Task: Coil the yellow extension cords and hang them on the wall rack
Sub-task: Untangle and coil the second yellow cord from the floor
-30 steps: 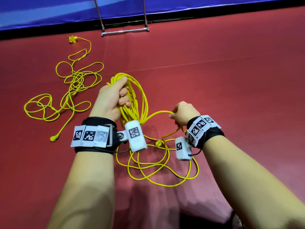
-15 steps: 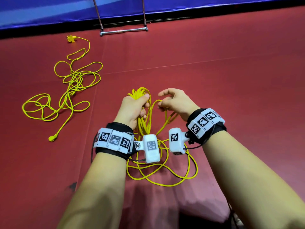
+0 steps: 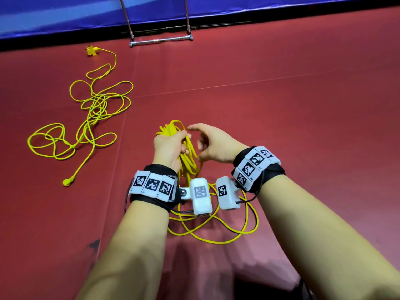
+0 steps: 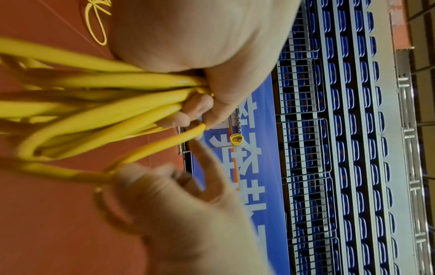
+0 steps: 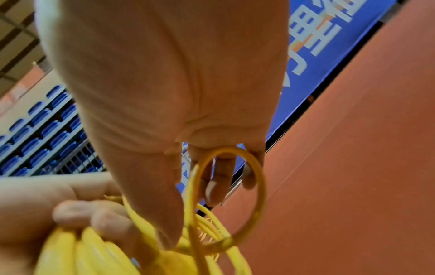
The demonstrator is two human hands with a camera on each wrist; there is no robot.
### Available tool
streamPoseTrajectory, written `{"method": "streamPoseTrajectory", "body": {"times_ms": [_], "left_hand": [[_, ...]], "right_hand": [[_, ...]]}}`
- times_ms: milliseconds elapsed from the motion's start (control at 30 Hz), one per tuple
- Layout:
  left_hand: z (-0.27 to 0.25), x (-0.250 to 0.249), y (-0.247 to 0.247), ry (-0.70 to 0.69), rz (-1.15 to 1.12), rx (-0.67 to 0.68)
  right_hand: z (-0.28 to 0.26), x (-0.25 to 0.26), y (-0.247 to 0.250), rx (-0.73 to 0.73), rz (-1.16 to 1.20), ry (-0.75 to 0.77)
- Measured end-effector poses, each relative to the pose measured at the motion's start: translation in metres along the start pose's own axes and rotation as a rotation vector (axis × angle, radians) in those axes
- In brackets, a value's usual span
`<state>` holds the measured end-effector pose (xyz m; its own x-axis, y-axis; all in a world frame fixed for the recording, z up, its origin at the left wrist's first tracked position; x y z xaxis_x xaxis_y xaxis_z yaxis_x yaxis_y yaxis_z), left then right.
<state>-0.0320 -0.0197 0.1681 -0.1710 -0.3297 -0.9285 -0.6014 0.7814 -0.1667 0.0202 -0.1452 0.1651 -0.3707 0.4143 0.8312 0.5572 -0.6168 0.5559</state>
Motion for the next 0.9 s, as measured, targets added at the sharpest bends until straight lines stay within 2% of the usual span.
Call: {"method": "streamPoseTrajectory", "body": {"times_ms": [100,167,400,500,567,633,733,800,900], "left_hand": [[0.004,-0.008,0.006,-0.016,-0.03,-0.052],[0.006,-0.013,0.012,-0.029,-0.047,-0.089],[0.021,-0.025,0.035,-0.091,-0.104,-0.257],[0.022,-0.03,0.042,-0.129,-0.11,-0.305],[0.023,-0.034,0.045,-0.133,-0.145,-0.316],[0.024,-0.039,0.047,-0.127,-0.17,-0.291],[0.022,-0.044,0.043,-0.14,-0.171,-0.228],[0.019,-0.045,0.037,-0.148,-0.157,-0.175],[0.015,-0.045,0.032,-0.108,-0.112,-0.078]], "right_hand": [[-0.004,-0.016,-0.002,-0.05,-0.237,-0.075],[-0.008,-0.025,-0.002,-0.101,-0.231,-0.109],[-0.01,-0.033,-0.002,-0.168,-0.045,-0.09],[-0.01,-0.041,-0.002,-0.229,-0.193,-0.014],[-0.013,-0.052,0.001,-0.323,-0.251,-0.071],[-0.019,-0.065,0.001,-0.379,-0.27,-0.193],[-0.02,-0.079,-0.003,-0.255,-0.395,-0.374],[-0.018,-0.077,-0.004,-0.206,-0.31,-0.397],[-0.015,-0.064,-0.008,-0.142,0.165,-0.352]]}}
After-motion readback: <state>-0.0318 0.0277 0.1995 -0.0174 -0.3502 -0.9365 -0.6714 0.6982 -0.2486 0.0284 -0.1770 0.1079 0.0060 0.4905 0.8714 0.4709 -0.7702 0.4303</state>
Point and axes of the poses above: each hand's wrist, its own z-axis towards the middle knuckle, its own y-axis out of the back of the hand, x = y × z, the point moved 2 cm from there along z, towards the middle knuckle, and after that the axes turned 1 degree about -x, right-handed, at the moved point
